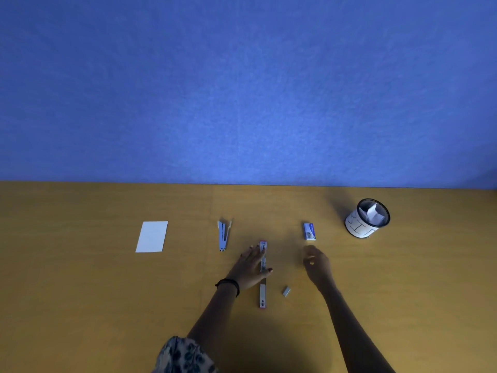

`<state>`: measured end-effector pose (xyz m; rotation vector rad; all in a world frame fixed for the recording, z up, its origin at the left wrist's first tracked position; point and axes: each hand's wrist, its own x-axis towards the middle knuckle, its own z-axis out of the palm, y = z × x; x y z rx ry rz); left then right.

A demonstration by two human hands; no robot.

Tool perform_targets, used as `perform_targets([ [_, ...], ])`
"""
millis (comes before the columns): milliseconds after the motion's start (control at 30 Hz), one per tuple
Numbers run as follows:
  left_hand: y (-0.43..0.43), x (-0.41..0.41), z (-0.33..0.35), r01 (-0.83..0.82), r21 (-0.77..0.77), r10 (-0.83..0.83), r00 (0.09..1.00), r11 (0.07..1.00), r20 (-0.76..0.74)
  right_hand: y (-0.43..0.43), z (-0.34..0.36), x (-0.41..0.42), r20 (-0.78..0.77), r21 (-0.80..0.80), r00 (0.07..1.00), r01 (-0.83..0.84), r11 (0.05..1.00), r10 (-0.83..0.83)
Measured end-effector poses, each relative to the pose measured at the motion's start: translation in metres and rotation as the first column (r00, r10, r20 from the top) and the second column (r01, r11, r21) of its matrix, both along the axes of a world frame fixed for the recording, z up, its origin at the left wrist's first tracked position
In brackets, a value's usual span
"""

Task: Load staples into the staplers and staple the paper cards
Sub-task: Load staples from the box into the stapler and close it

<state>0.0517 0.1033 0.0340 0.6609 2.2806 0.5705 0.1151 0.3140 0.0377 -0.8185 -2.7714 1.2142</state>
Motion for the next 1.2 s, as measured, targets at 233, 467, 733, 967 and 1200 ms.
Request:
perform_targets([
  [233, 0.006, 0.002, 0.004, -0.030, 0.000, 0.030, 0.999, 1.000, 0.019, -0.018, 0.000, 0.036, 0.175, -0.001, 0.863, -0.481, 0.877, 0.474],
  [467, 0.004, 0.000, 0.005, -0.014, 0.014, 0.013, 0.998, 1.000, 0.065, -0.035, -0.003, 0.048, 0.168, 0.098, 0.841, -0.533, 0.841, 0.514],
  [733, -0.004, -0.009, 0.001, 0.012, 0.060, -0.021, 0.987, 0.998, 0.158, -0.042, -0.017, 0.052, 0.255, 0.300, 0.862, -0.502, 0.812, 0.439],
  [967, -0.005, -0.008, -0.001, -0.044, 0.126, 0.020, 0.983, 0.991, 0.184, -0.044, -0.019, 0.037, 0.233, 0.274, 0.889, -0.450, 0.850, 0.395],
  [1200, -0.006, -0.005, -0.007, -0.081, 0.178, 0.047, 0.981, 0.981, 0.187, -0.040, -0.010, 0.020, 0.168, 0.168, 0.907, -0.413, 0.895, 0.386],
])
